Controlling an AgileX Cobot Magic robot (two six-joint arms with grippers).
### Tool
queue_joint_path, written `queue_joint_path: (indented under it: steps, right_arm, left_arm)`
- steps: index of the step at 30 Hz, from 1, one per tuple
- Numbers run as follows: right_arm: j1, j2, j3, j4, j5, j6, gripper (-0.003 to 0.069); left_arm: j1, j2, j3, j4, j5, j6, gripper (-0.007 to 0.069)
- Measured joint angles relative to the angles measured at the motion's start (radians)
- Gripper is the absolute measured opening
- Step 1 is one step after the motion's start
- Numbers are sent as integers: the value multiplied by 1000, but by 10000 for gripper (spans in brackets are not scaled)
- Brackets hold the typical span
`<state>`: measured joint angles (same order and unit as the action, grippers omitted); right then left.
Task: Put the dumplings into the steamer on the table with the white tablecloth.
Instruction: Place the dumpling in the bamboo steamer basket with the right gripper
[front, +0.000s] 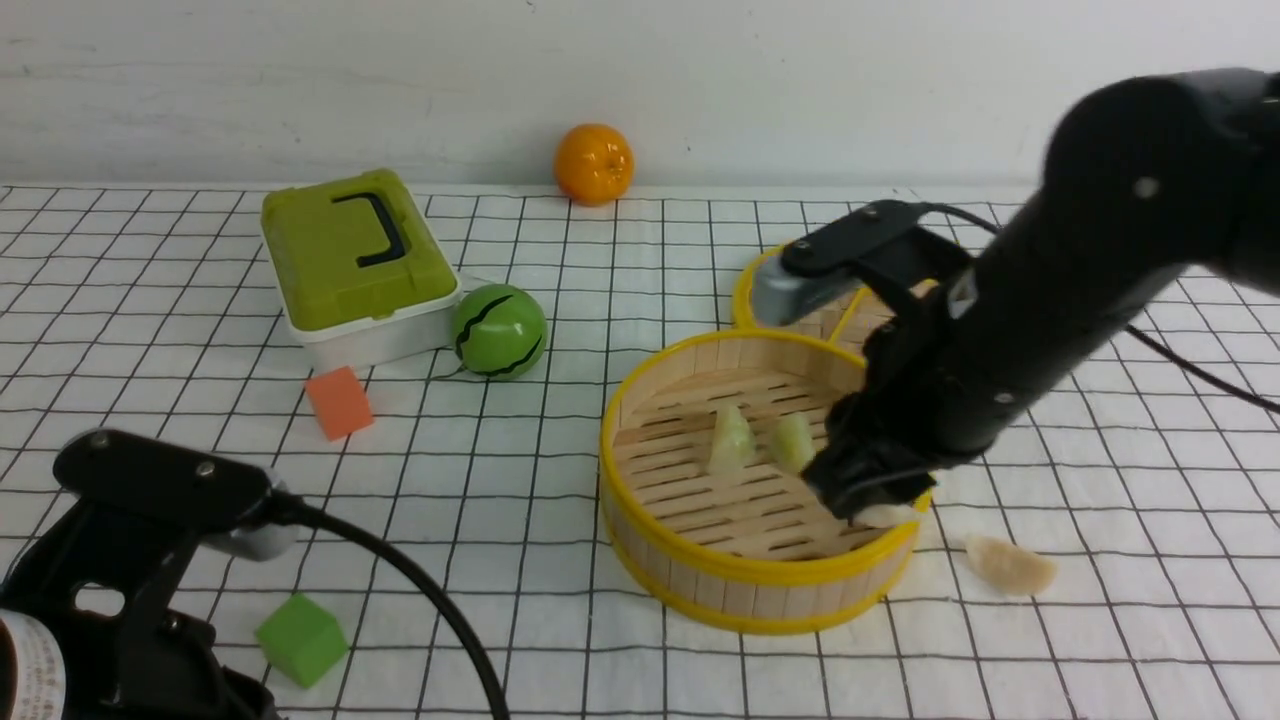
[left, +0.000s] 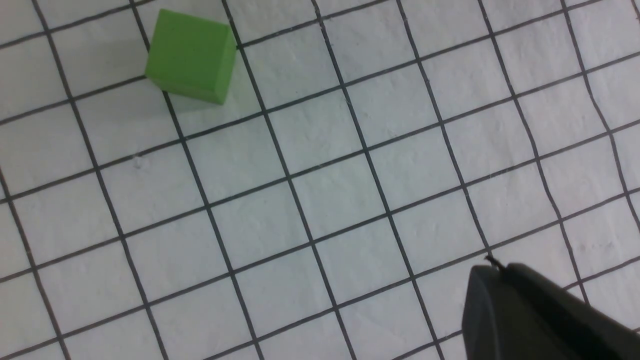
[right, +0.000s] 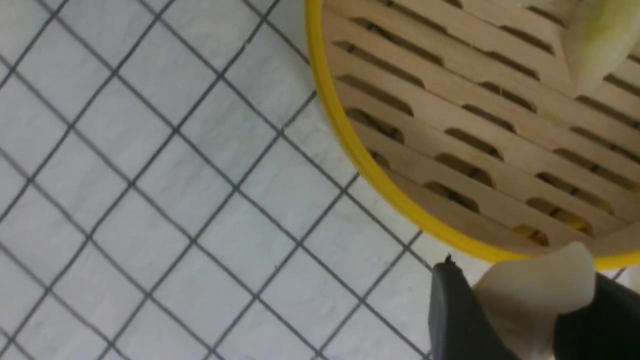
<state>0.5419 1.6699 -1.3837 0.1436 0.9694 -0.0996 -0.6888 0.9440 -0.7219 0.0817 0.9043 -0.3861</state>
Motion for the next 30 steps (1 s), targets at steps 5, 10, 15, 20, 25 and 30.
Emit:
queue_joint_path:
  steps: [5, 10, 15, 20, 25, 30]
  right_arm:
    - [27, 144, -110, -62, -26, 256, 237]
    - [26, 276, -181, -73, -54, 411, 237]
    - [26, 365, -192, -73, -120, 429, 237]
    - [26, 385, -194, -72, -150, 448, 314]
    - [26, 359, -194, -73, -115, 431, 433]
    - [26, 230, -194, -115, 49, 274, 460]
  left_arm:
    - [0, 0, 1, 0, 0, 0, -11]
    - [0, 0, 2, 0, 4, 0, -11]
    - [0, 0, 2, 0, 9, 0, -11]
    - [0, 0, 2, 0, 19, 0, -7]
    - [0, 0, 2, 0, 32, 0, -2]
    - [0, 0, 3, 0, 45, 0, 1]
